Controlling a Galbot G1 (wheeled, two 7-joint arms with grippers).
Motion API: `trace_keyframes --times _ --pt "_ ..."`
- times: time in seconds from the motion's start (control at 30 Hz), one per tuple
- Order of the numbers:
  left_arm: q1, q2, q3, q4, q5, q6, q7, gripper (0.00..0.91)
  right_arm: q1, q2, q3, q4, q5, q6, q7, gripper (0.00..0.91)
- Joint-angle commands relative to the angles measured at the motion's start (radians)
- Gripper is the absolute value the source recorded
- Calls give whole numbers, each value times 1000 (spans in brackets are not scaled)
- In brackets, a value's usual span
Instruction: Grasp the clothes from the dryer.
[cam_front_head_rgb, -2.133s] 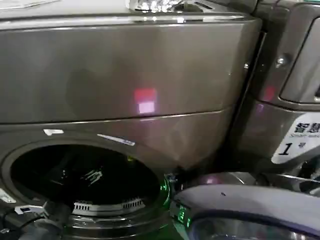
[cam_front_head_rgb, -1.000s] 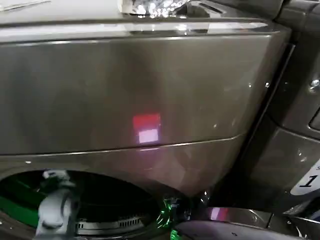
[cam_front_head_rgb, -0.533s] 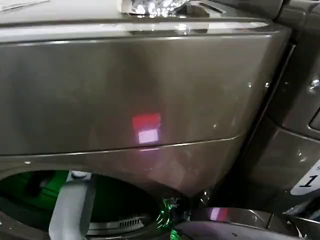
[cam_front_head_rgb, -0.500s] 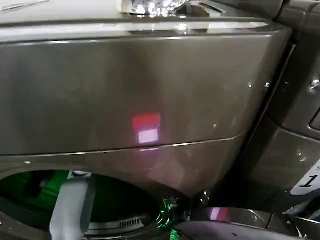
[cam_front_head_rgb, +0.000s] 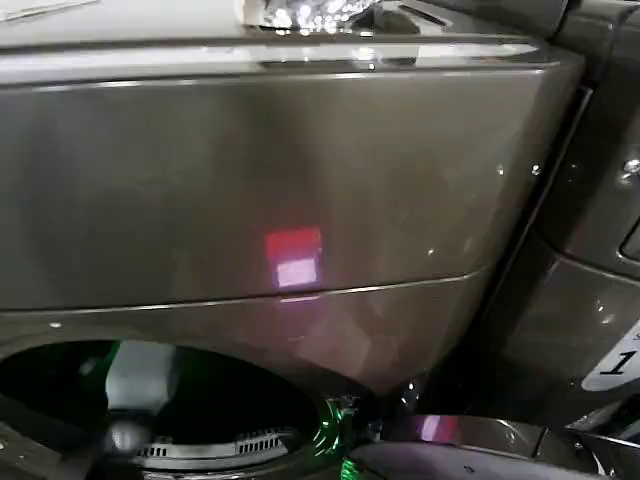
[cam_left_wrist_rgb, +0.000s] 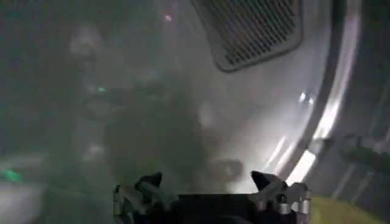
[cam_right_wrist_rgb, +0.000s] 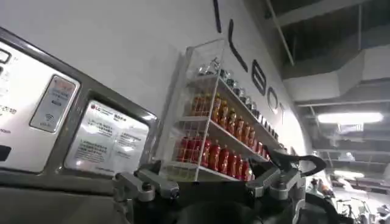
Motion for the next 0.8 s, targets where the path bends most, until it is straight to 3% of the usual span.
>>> trace_keyframes --times 0.03,0.1,0.3,0.5,0.8 --pt "-108 -20 43 241 478 -104 183 907 2 3 -4 2 -7 1 -1 907" --pt "-129 -25 69 268 594 -134 210 907 0 4 -4 1 -9 3 -2 907" --pt "-218 -35 120 362 688 -268 259 907 0 14 -5 5 -10 5 -4 907" --pt "-215 -41 171 376 805 -298 211 907 1 22 -8 11 -10 6 -4 907" --pt "-220 -62 254 413 783 -300 139 907 6 28 -17 18 -8 10 -6 907"
